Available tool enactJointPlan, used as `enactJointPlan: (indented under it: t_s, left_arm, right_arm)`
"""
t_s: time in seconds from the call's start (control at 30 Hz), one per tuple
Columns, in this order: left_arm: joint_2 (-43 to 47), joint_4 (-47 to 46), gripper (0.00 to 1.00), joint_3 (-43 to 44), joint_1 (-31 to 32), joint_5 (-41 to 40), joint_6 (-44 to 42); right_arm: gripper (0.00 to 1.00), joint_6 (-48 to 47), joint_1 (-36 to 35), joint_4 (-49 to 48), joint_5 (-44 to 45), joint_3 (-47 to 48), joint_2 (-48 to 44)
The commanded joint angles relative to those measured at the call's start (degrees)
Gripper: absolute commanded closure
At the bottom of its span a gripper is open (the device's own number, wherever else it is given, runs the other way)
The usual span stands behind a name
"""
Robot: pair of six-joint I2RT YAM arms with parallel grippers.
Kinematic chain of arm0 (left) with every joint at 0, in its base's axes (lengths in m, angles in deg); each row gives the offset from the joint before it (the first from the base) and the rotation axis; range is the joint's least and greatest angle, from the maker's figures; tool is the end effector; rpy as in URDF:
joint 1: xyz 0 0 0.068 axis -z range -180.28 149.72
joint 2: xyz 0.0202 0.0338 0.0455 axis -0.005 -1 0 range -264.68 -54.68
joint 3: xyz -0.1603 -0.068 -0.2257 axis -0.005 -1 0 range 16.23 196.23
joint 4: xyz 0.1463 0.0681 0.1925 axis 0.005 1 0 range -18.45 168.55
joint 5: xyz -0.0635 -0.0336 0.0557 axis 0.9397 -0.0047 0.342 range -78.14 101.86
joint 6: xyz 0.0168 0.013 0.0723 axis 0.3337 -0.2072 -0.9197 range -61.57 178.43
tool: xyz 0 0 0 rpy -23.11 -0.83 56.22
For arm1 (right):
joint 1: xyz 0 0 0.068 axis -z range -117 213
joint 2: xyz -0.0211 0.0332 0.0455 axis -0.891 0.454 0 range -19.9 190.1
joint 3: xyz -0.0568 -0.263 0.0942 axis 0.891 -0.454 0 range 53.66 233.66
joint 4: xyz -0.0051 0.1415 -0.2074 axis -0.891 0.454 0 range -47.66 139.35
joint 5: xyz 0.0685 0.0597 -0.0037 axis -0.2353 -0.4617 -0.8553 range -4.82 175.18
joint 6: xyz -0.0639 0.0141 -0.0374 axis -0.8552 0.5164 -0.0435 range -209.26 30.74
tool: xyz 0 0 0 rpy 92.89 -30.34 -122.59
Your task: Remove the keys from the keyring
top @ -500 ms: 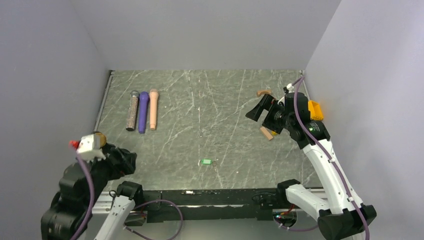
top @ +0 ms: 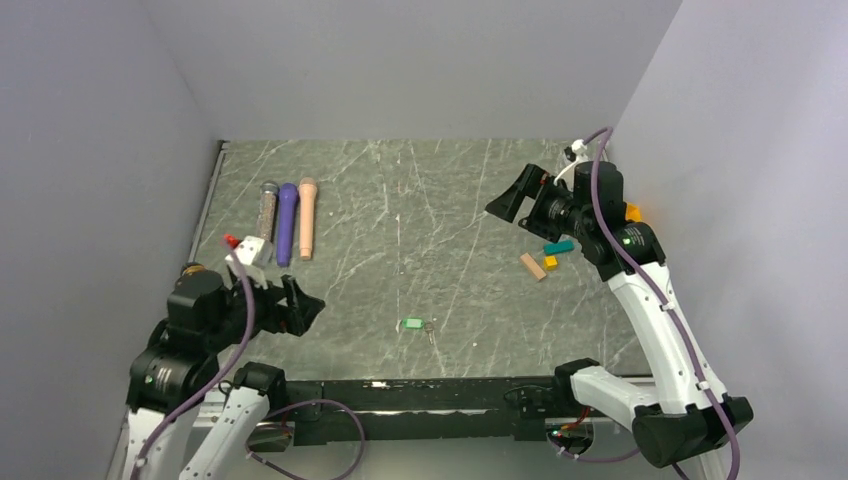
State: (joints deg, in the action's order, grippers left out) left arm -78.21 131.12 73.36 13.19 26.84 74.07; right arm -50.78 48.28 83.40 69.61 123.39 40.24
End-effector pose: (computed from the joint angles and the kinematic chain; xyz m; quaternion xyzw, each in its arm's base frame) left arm 0.0447 -0.0276 0.3441 0.0533 0.8418 -0.2391 0.4810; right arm 0.2068 0.0719 0.3810 0.1131 0.8594 0.3226 0.3803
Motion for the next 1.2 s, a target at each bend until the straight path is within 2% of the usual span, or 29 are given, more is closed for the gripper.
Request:
enactJointPlan:
  t_s: [0.0,0.2,0.4,0.53,0.6,0.67,0.9,1.07,1.17]
  left_arm:
    - [-2.95,-9.37,0.07,-4.22,0.31,13.08,-4.61]
    - [-8.59,-20.48,0.1,-8.67,5.63,13.82,-5.72]
    - [-19.77,-29.18,0.12,-11.02,18.06,9.11,-9.96]
    - [-26.66,-34.91,0.14,-13.59,24.22,7.44,-14.09]
    - [-28.78,-39.18,0.18,-15.56,26.91,9.57,-18.71]
    - [-30.45,-43.28,0.27,-17.04,29.73,9.5,-22.7]
    - [-38.6,-53.17,0.31,-19.16,31.58,16.39,-30.29]
    - [-41.61,-62.82,0.36,-22.57,32.22,17.9,-35.32]
    - [-44.95,-65.28,0.37,-22.79,32.22,19.98,-37.26]
  right_arm:
    - [0.0,-1.72,-0.24,0.4,-1.36,3.12,-1.6]
    - [0.0,-0.19,-0.22,2.17,-1.79,-1.37,-7.16]
    - [0.0,-0.84,-0.19,6.36,-1.21,-3.48,-11.47]
    - [0.0,-1.78,-0.19,8.03,-4.56,-4.7,-12.35]
    - [0.0,-1.32,-0.22,7.45,-6.43,-6.12,-13.38]
    - [0.0,-0.63,-0.27,6.18,-7.83,-7.29,-14.74]
    - [0.0,-0.51,-0.22,5.96,-9.25,-7.77,-16.7]
    - [0.0,-1.63,-0.24,7.18,-9.72,-5.87,-16.08]
    - [0.0,-1.9,-0.17,7.43,-10.0,-4.98,-15.39]
